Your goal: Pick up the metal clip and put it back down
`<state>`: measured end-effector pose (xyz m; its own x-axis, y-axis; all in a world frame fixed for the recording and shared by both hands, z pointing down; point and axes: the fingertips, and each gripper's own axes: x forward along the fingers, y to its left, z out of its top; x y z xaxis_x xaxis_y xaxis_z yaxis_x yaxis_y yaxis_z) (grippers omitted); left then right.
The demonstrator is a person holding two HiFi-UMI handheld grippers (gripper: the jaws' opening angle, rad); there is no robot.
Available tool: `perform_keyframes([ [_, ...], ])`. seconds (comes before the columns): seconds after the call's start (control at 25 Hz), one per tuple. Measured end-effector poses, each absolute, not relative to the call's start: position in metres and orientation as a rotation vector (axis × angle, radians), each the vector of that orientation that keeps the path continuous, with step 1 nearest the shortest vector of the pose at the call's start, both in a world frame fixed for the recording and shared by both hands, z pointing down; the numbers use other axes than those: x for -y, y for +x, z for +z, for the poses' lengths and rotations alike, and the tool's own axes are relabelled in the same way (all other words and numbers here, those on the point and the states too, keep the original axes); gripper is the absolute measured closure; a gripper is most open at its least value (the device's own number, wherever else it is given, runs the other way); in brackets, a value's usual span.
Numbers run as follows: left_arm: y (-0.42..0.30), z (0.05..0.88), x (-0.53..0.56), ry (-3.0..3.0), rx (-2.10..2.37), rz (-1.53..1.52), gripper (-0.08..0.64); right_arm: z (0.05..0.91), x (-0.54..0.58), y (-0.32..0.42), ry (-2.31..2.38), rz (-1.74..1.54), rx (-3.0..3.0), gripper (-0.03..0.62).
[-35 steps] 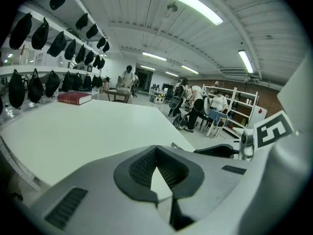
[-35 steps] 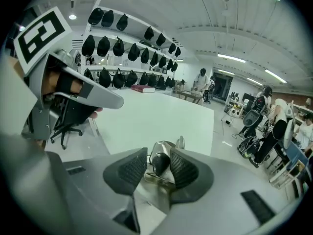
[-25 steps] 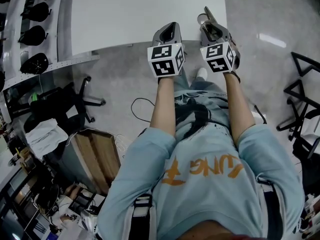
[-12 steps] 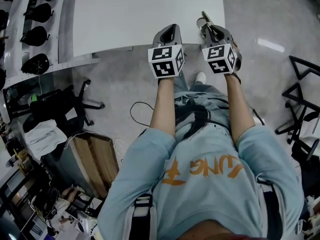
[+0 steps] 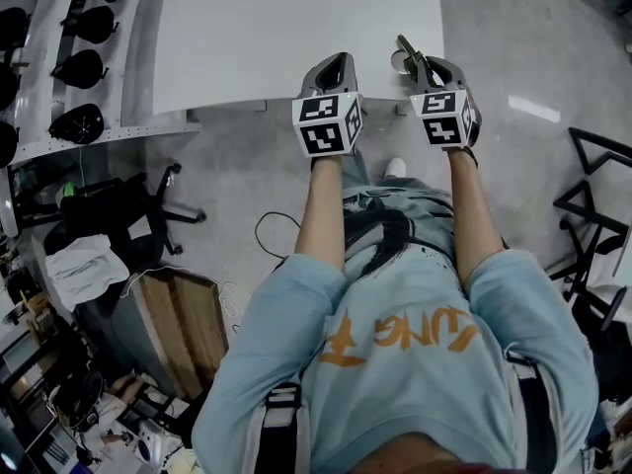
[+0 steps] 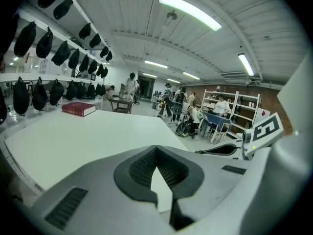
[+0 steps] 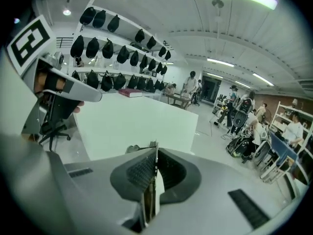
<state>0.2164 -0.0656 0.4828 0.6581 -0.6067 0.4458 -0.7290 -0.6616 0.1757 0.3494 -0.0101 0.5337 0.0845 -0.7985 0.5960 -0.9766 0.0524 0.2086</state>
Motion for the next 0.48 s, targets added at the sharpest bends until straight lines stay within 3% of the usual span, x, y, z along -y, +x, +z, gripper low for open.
perform_keyframes([
  [0.48, 0.197, 0.442, 0.087, 2.549, 1.195, 0.382, 0.538, 0.485, 0.043, 0.356, 1.939, 0.425, 1.922, 0.560],
])
